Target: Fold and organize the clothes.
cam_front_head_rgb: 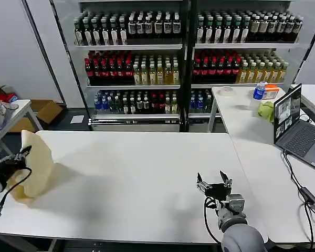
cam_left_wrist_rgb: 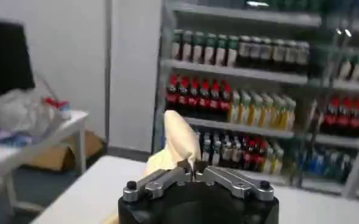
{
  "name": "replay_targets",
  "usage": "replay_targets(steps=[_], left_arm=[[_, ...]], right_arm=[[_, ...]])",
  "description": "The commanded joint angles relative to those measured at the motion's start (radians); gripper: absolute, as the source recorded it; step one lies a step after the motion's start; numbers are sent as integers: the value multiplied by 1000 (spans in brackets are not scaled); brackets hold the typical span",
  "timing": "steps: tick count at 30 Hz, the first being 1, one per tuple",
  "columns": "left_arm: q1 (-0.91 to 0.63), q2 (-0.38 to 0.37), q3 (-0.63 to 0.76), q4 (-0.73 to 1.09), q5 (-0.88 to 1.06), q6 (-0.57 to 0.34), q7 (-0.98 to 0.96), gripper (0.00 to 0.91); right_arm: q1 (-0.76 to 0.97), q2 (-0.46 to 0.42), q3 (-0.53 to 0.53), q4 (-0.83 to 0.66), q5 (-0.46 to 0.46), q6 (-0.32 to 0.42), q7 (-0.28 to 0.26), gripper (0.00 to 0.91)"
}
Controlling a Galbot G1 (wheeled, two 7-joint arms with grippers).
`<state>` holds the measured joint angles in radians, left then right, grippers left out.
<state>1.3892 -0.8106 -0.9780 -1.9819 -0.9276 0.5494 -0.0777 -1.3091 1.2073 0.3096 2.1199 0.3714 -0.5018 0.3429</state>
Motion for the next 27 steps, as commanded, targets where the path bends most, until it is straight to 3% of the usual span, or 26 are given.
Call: replay_targets(steps=[1, 6, 9, 16, 27], left_arm=[[93, -159, 447, -98, 597, -95, -94, 10], [-5, -263, 642, -62, 717, -99, -143, 10], [-45, -286, 702, -79, 744, -89, -143, 10], [-129, -314, 821, -33, 721, -75, -157, 10], [-300, -457, 930, 98, 583, -50, -232, 10]], right_arm=[[-16, 2, 9, -3, -9, 2, 1, 907], [-25, 7, 12, -7, -25, 2, 2, 907], [-30, 11, 11, -4, -32, 0, 4, 907], [-31, 14, 11, -6, -40, 0, 4, 907], [-23, 7, 17, -3, -37, -1, 1, 907]])
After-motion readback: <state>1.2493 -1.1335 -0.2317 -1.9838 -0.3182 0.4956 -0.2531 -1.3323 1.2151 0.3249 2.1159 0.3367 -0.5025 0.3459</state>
